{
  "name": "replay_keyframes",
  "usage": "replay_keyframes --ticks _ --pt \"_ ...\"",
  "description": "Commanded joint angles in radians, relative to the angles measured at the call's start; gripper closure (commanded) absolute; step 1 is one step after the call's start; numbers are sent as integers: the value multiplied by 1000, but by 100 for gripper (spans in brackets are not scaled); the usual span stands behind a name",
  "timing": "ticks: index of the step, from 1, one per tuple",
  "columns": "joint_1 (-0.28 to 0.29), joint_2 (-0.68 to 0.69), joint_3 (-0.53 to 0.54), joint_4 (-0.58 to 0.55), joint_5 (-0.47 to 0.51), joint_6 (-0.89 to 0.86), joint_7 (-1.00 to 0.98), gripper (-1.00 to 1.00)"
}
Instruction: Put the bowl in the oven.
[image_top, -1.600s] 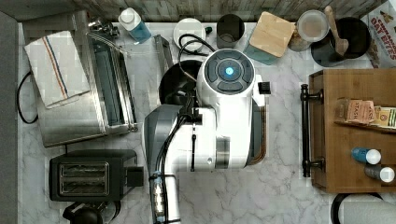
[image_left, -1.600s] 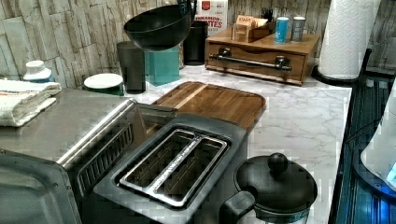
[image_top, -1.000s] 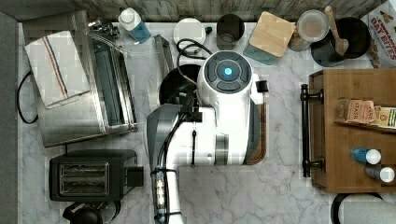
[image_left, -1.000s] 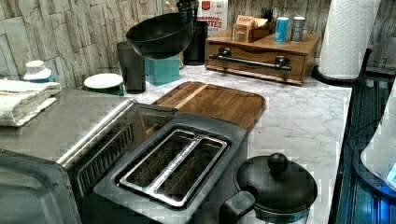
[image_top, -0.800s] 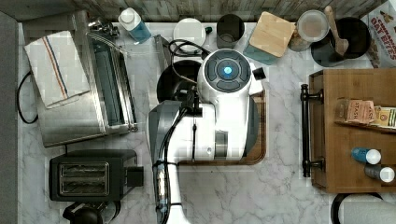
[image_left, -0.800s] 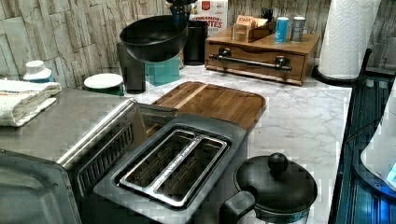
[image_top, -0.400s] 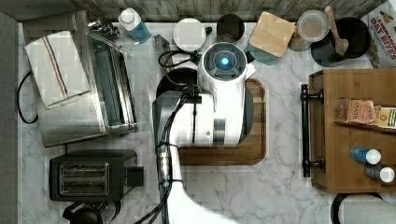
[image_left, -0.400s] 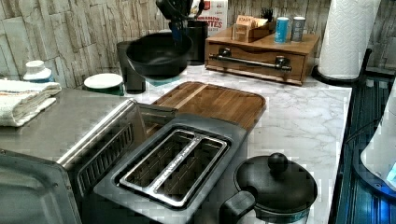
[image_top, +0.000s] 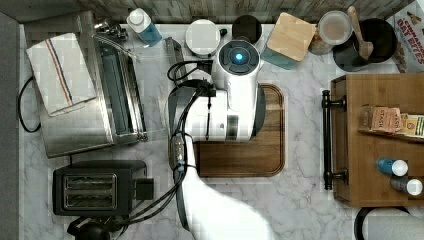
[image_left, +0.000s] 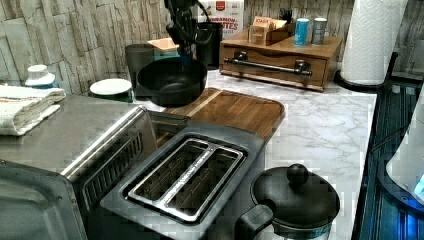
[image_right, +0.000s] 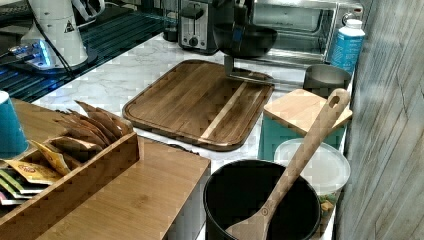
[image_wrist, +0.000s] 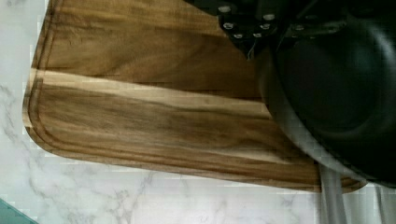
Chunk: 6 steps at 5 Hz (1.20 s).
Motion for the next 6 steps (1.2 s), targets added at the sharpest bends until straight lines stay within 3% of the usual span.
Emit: replay_keyframes --ticks 1,5,6 --pt "28 13 61 229 94 124 -13 100" --pt "91 190 113 408 -4 70 7 100" --pt "131 226 119 430 -37 53 -6 100"
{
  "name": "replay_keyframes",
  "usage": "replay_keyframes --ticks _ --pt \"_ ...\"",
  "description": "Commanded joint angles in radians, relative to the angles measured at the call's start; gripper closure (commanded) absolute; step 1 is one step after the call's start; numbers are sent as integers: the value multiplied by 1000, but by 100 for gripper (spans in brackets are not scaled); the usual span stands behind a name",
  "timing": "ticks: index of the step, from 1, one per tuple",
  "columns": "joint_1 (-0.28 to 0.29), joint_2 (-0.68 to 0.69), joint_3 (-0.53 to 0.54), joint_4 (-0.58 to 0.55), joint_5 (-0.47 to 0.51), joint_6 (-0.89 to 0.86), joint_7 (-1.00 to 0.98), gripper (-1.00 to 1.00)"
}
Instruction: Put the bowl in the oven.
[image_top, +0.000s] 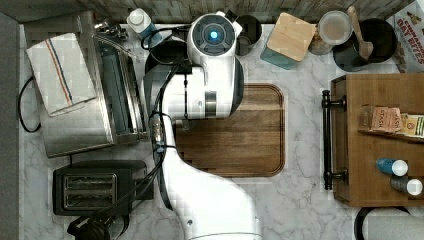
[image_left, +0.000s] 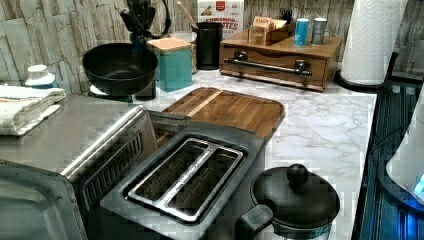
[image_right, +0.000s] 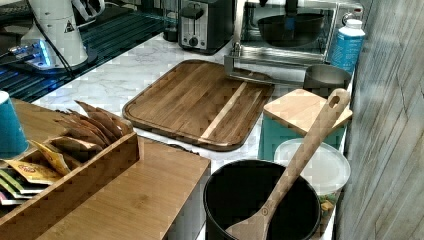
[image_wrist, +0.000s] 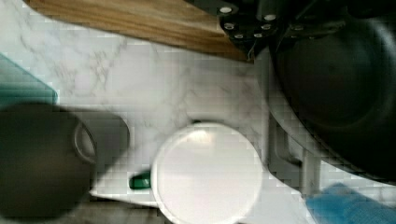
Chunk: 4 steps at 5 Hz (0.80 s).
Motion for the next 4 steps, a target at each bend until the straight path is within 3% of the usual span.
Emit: replay_keyframes --ticks 1,2,3,4 --pt "135 122 58 212 -92 -108 -13 100" --pt "151 109 57 192 -73 -138 -10 100" --pt "151 73 69 136 -10 -128 -22 100" --pt "126 80 105 167 88 -205 -57 100"
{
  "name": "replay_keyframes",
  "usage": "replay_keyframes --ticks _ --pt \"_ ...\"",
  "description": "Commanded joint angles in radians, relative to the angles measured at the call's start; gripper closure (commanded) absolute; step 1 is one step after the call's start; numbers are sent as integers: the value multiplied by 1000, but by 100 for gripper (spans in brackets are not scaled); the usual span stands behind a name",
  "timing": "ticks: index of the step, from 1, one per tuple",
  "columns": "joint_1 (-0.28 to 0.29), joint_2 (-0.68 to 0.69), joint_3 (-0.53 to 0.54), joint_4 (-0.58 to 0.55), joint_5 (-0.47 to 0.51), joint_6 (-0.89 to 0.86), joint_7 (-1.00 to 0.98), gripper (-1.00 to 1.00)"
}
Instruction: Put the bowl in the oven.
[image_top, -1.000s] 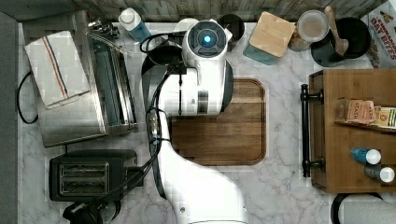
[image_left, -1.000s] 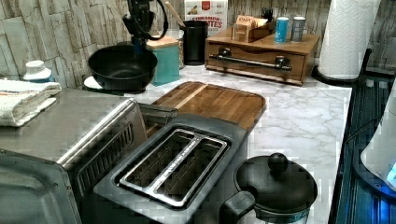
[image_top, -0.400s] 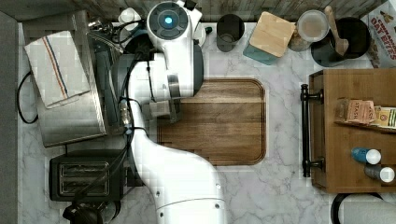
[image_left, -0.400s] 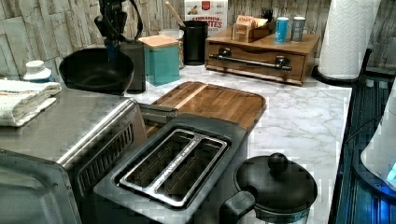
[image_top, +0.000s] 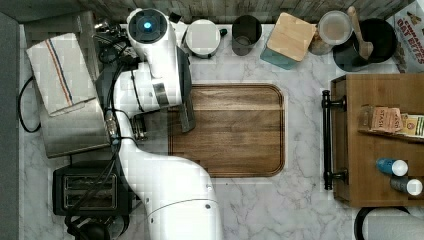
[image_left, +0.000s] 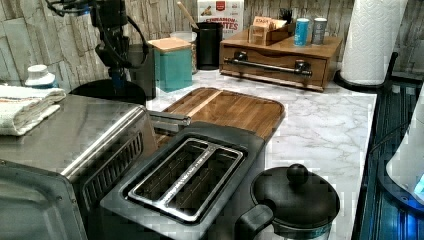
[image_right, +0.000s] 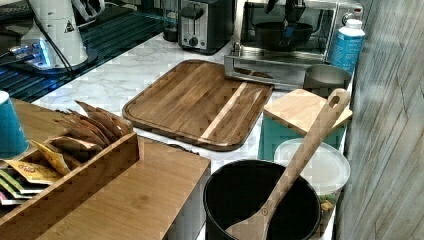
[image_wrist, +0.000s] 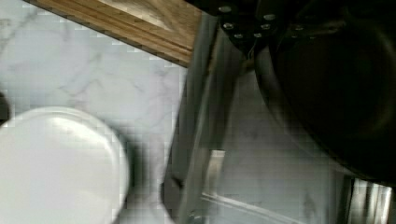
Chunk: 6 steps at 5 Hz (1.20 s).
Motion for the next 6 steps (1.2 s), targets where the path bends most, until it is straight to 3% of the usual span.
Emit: replay_keyframes --ticks 1,2,4,5,6 --pt "-22 -94 113 -25 181 -21 -50 100" --pt "-21 -63 128 -18 222 21 -37 100" --pt "-54 62 170 110 349 9 -42 100" --pt "-47 105 166 145 341 4 -6 100" --pt "-84 132 188 152 409 -7 -28 100"
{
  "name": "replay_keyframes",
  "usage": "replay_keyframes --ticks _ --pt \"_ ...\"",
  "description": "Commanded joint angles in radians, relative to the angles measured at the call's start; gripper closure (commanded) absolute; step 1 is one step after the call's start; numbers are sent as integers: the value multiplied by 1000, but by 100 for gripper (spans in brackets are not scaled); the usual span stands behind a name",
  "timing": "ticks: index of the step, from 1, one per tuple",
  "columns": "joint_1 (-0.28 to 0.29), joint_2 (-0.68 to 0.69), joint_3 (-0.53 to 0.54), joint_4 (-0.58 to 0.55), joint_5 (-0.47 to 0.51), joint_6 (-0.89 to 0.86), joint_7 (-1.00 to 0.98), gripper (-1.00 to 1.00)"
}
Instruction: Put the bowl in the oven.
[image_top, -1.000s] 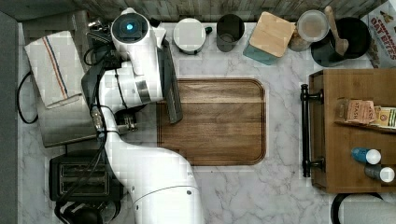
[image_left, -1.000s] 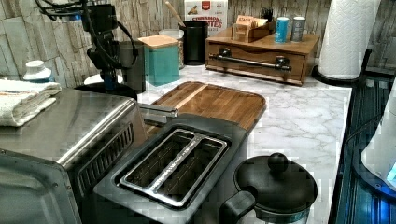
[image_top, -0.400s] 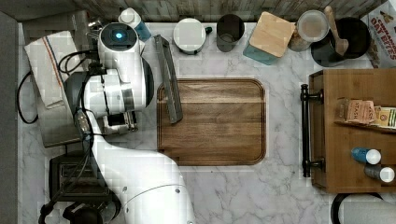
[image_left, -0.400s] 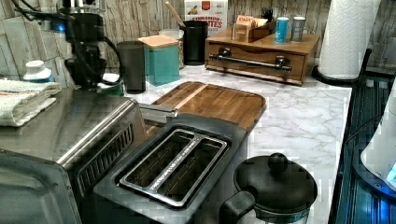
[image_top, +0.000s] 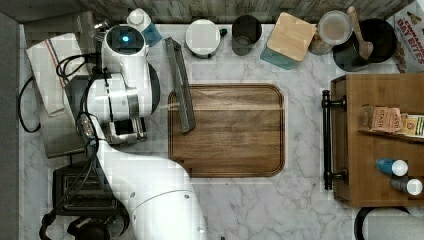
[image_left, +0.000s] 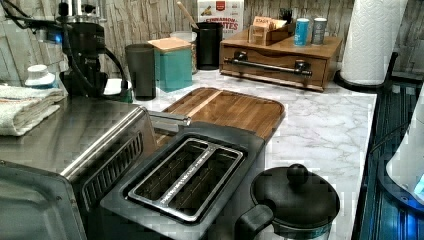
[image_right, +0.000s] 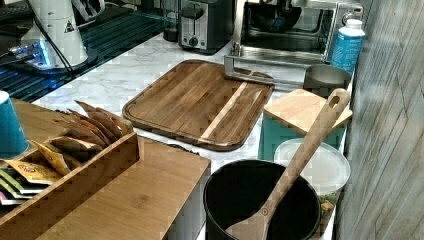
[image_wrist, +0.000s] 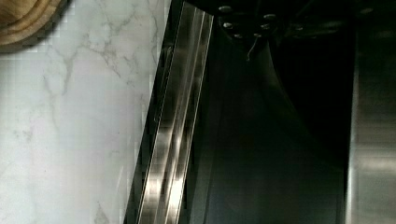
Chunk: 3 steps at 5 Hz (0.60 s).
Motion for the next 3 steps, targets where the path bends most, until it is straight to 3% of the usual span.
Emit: replay_keyframes --ticks 1,2,3 --pt "-86 70 46 139 173 3 -42 56" --pt "-70 56 0 122 255 -19 -75 -100" --pt "-100 13 14 61 262 20 -56 -100"
